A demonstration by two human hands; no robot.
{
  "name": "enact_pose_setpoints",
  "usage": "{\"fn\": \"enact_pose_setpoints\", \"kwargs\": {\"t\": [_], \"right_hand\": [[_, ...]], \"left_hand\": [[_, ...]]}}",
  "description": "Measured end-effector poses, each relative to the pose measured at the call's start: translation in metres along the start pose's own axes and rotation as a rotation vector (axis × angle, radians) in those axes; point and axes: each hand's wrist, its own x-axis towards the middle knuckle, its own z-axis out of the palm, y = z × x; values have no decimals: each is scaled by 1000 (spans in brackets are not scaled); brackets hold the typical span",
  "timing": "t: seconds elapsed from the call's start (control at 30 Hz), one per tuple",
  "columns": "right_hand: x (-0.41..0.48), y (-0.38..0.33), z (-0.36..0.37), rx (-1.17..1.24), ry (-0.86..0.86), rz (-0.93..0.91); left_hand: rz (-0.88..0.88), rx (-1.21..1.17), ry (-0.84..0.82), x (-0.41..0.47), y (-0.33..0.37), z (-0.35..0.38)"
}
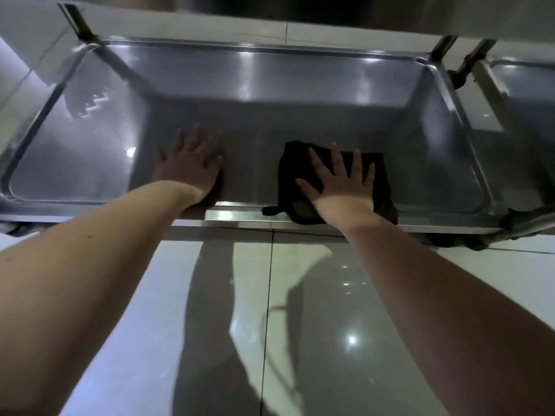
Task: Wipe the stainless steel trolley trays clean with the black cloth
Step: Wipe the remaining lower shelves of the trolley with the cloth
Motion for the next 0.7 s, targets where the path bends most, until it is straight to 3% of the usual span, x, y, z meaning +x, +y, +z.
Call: {"fn": "enact_pose_setpoints", "kwargs": {"t": [0.2,0.3,0.4,0.47,0.63,0.7], "right_hand": [[5,3,5,-38,-29,37],[7,1,6,-52,-12,70],[7,-13,4,-26,-7,151],[7,-49,3,-43,5,175],[8,-229,14,51,41,-79],[11,-255,15,77,26,-93]], "left_hand": [[45,136,79,4,-102,-14],[142,156,61,9,-121,-17],[128,122,56,6,-123,-15],[125,102,52,5,-120,-15],[133,76,64,4,-121,-18],[134,58,78,4,-123,-19]]}}
